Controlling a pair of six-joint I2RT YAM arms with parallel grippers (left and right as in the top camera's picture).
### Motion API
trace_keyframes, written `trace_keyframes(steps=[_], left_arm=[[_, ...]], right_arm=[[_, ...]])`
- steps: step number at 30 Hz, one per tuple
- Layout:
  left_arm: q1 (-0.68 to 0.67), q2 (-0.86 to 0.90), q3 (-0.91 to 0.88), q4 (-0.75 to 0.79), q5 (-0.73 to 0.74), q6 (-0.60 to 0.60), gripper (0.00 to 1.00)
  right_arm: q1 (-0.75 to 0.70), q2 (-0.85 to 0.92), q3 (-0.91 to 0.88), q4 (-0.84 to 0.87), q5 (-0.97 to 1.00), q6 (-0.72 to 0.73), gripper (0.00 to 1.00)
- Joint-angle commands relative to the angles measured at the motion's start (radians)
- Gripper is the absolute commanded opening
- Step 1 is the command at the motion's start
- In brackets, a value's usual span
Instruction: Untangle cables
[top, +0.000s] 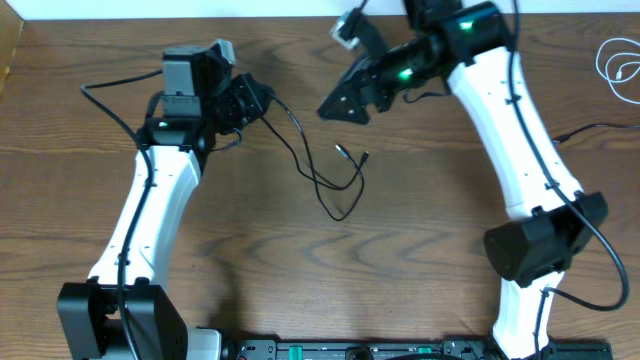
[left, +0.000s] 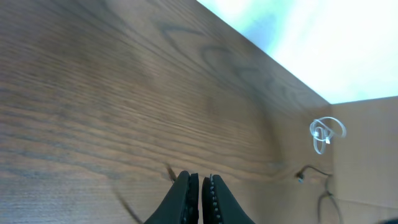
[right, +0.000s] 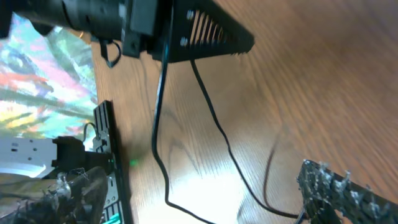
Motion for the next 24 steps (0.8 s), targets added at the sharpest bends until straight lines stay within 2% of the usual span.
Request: trace_keyframes(steps=[1, 11, 13, 16, 24], left_arm=[[0.033, -0.023, 0.008, 0.002, 0.152, 0.017, 0.07], [0.040, -0.023, 0.008, -0.002, 0.161, 0.032, 0.07], [0.040, -0.023, 0.008, -0.016, 0.156, 0.074, 0.07], [0.040, -0.022, 0.008, -0.057, 0.104, 0.075, 0.07], [0.038, -0.022, 0.008, -0.110, 0.074, 0.074, 0.07]], right_arm=[[0.043, 0.066, 0.006, 0.018, 0.003, -0.011, 0.90], [0.116, 0.087, 0.006, 0.105, -0.068, 0.006, 0.85], [0.089, 0.083, 0.015, 0.133, -0.043, 0.042, 0.84], [0.044, 0.083, 0.028, 0.177, -0.051, 0.121, 0.82], [0.039, 0.083, 0.035, 0.192, -0.144, 0.125, 0.84]])
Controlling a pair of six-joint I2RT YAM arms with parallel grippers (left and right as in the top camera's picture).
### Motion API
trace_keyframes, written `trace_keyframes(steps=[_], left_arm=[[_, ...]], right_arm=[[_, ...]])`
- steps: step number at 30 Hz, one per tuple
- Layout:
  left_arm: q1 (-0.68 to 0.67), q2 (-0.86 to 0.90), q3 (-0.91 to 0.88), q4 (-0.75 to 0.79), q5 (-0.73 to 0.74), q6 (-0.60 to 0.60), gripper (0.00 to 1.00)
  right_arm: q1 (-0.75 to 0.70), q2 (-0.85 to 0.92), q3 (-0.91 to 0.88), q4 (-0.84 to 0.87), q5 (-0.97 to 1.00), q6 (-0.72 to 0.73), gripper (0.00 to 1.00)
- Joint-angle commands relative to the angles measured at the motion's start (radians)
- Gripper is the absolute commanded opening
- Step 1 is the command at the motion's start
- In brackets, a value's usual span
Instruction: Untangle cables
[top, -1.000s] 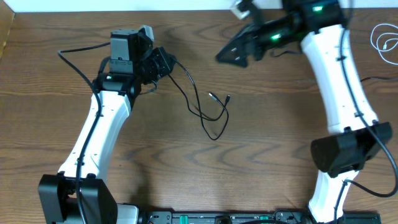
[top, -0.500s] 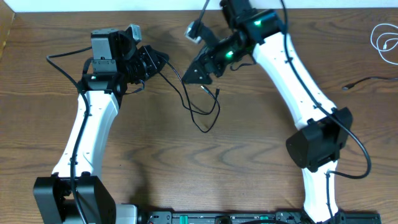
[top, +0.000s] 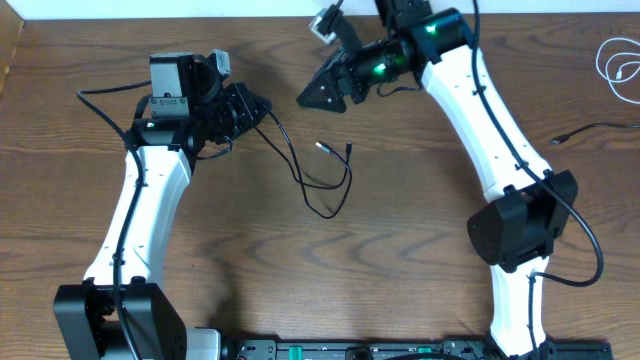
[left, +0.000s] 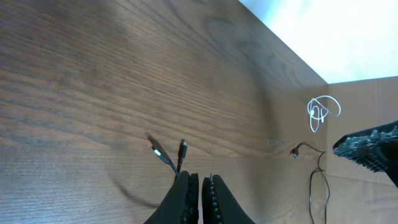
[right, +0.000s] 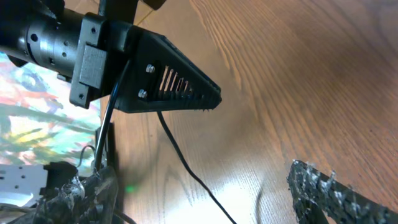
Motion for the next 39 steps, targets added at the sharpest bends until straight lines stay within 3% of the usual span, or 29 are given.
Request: trace_keyframes(steps=[1, 9, 22, 23, 24, 27, 33, 39], left_arm=[[0.000, -0.021, 0.008, -0.003, -0.016, 0.021, 0.07], [0.000, -0.020, 0.008, -0.004, -0.016, 0.021, 0.08], [0.000, -0.020, 0.008, -0.016, 0.004, 0.029, 0.09], [0.000, -0.020, 0.008, -0.015, 0.062, 0.081, 0.14], [-0.002, -0.020, 0.008, -0.014, 0.207, 0.218, 0.17], [-0.004, -0.020, 0.008, -0.028, 0.355, 0.333, 0.22], [-0.004, -0.020, 0.008, -0.072, 0.422, 0.412, 0.23], [-0.004, -0.020, 0.008, -0.108, 0.465, 0.475, 0.40]], right_arm=[[0.043, -0.014, 0.026, -0.008, -0.064, 0.018, 0.83], [0.154, -0.014, 0.025, 0.000, -0.058, 0.000, 0.70], [0.172, -0.014, 0.025, -0.006, 0.117, 0.077, 0.01], [0.170, -0.014, 0.025, -0.001, 0.146, 0.098, 0.01], [0.161, -0.014, 0.025, 0.012, 0.206, 0.151, 0.01], [0.133, -0.014, 0.025, 0.039, 0.251, 0.221, 0.01], [0.049, -0.014, 0.025, 0.082, 0.370, 0.385, 0.01], [-0.073, -0.014, 0.026, 0.113, 0.330, 0.465, 0.01]])
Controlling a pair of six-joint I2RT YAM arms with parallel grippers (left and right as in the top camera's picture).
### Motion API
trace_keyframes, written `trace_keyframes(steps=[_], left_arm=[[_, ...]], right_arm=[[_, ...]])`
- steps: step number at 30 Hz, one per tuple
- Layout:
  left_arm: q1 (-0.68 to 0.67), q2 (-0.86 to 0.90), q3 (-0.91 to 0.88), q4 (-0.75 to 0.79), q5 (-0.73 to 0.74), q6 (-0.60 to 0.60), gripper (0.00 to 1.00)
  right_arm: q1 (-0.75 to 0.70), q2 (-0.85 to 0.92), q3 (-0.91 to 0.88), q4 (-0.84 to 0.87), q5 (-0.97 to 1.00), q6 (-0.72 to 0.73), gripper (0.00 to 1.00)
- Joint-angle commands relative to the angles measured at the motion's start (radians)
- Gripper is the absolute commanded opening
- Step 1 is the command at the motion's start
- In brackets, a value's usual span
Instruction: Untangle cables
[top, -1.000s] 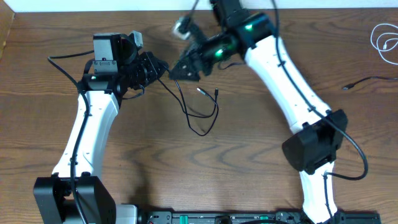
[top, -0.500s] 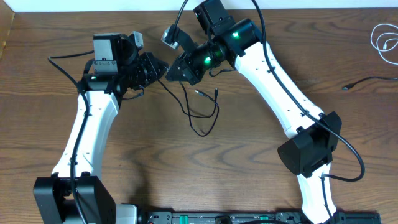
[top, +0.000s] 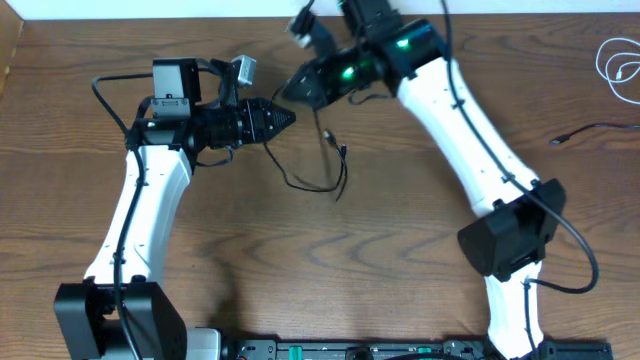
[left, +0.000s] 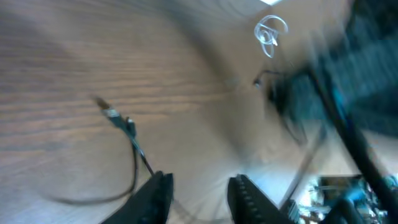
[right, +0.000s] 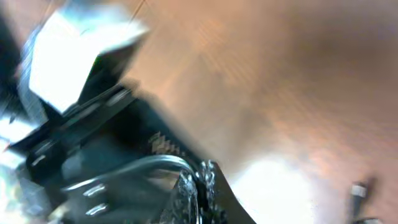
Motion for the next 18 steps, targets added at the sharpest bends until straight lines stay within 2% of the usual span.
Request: trace_keyframes(steps=[1, 8, 14, 18], left_arm=[[-0.001, -0.021, 0.008, -0.023, 0.140, 0.113, 0.41], [-0.005, -0.021, 0.006, -0.042, 0.140, 0.116, 0.48], [-0.048, -0.021, 0.006, -0.044, 0.108, 0.120, 0.51], [-0.090, -0.021, 0.006, -0.043, 0.087, 0.121, 0.53]], right_arm=[[-0.155, 0.002, 0.014, 0.034, 0.090, 0.094, 0.01], [-0.187, 0.001, 0.014, 0.127, -0.197, 0.095, 0.01], [-0.117, 0.001, 0.014, 0.151, -0.212, 0.095, 0.01], [-0.068, 0.001, 0.014, 0.153, -0.085, 0.120, 0.01]])
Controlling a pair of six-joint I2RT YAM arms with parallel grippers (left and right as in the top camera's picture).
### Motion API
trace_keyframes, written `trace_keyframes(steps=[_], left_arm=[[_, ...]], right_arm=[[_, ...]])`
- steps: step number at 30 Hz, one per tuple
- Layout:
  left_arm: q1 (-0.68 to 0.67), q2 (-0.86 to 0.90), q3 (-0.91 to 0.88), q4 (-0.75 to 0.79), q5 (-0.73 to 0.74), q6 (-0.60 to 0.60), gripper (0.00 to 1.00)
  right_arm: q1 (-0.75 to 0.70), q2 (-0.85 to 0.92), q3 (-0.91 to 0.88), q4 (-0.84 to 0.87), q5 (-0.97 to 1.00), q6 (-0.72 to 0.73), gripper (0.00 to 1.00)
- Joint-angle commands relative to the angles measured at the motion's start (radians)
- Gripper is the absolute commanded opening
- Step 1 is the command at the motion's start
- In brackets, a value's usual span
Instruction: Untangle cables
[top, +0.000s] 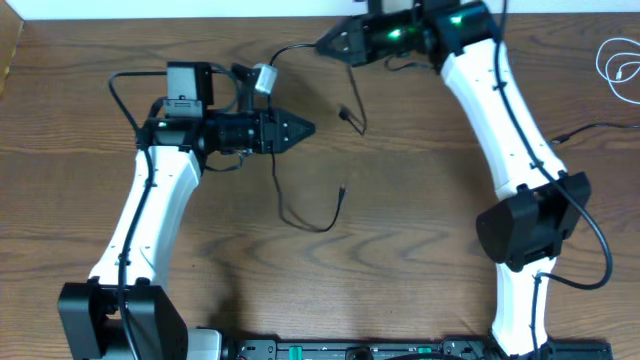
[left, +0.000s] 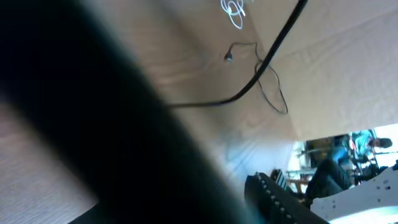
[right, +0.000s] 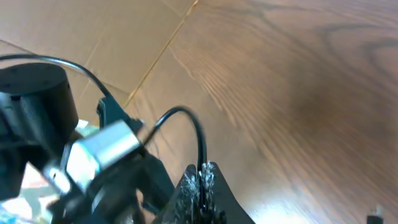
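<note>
A thin black cable (top: 290, 215) trails across the wood table, with a silver plug (top: 265, 78) on its raised part. My right gripper (top: 332, 44) is at the far edge, shut on the cable, which arches up from between its fingers (right: 199, 134) (right: 202, 171). The silver plug (right: 102, 149) hangs by the left arm. A loose end with a connector (top: 346, 114) dangles below the right gripper. My left gripper (top: 300, 128) points right and stands open. One finger (left: 280, 196) shows in its wrist view; a dark blur hides the rest.
A coiled white cable (top: 620, 62) lies at the far right edge, and another thin black lead (top: 580, 130) lies below it. Both also show in the left wrist view, the white coil (left: 233, 7) and the lead's plug (left: 229, 57). The table's far edge runs just behind the right gripper.
My right gripper, then shut on the cable right beside the left fingertips, is now up and right at the far edge with the cable lifted. The lower loop has shifted down. The left gripper is still open.
First my left gripper was shut on the cable at the left while the right hung open at upper centre. Then the open right gripper stood closer to the left one. Later the left was open and the right shut on the cable; now the right holds it away.
</note>
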Motion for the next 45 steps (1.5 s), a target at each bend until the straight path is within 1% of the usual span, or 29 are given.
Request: trace_keyframes(steps=[1, 2, 4, 6, 8, 11, 14, 15, 16, 19, 28, 31, 32, 37, 41, 45], left_arm=[[-0.030, -0.021, 0.006, -0.002, -0.006, 0.019, 0.53], [-0.030, -0.021, 0.006, -0.002, -0.006, 0.019, 0.53], [-0.020, -0.021, 0.006, 0.002, -0.005, 0.018, 0.53], [-0.006, -0.021, 0.006, 0.002, -0.005, 0.018, 0.53], [0.010, -0.021, 0.006, 0.003, -0.006, 0.018, 0.54], [0.035, -0.021, 0.006, 0.010, -0.006, 0.018, 0.58], [0.058, -0.021, 0.006, 0.013, -0.014, 0.018, 0.59], [0.066, -0.021, 0.006, 0.013, -0.034, 0.017, 0.61], [0.072, -0.021, 0.006, 0.013, -0.060, 0.016, 0.67], [0.078, -0.021, 0.006, 0.014, -0.105, 0.005, 0.71], [0.077, -0.021, 0.006, 0.013, -0.146, 0.002, 0.73], [0.077, -0.021, 0.006, 0.013, -0.146, 0.002, 0.73], [0.077, -0.021, 0.006, 0.013, -0.146, 0.002, 0.74], [0.077, -0.021, 0.006, 0.013, -0.146, 0.002, 0.74], [0.077, -0.021, 0.006, 0.013, -0.146, 0.002, 0.74], [0.077, -0.021, 0.006, 0.013, -0.146, 0.002, 0.74]], right_arm=[[0.040, 0.001, 0.014, -0.010, 0.129, 0.060, 0.01], [0.038, 0.001, 0.014, -0.035, 0.247, 0.124, 0.01], [0.024, 0.001, 0.014, -0.076, 0.367, 0.189, 0.01], [0.001, 0.001, 0.014, -0.112, 0.419, 0.208, 0.01], [-0.026, 0.001, 0.014, -0.134, 0.422, 0.190, 0.01], [-0.079, 0.001, 0.014, -0.159, 0.425, 0.139, 0.01], [-0.143, 0.001, 0.014, -0.174, 0.426, 0.098, 0.01], [-0.170, -0.003, 0.014, -0.172, 0.425, 0.095, 0.01], [-0.199, -0.005, 0.016, -0.168, 0.423, 0.100, 0.01], [-0.276, -0.023, 0.037, -0.162, 0.412, 0.127, 0.01], [-0.537, -0.066, 0.234, -0.185, 0.418, 0.134, 0.01], [-0.635, -0.070, 0.305, -0.210, 0.443, 0.134, 0.01], [-0.690, -0.070, 0.336, -0.224, 0.470, 0.134, 0.01], [-0.873, -0.070, 0.354, -0.229, 0.512, 0.134, 0.01], [-0.959, -0.068, 0.352, -0.245, 0.588, 0.133, 0.01], [-1.010, -0.066, 0.340, -0.287, 0.607, 0.133, 0.02]])
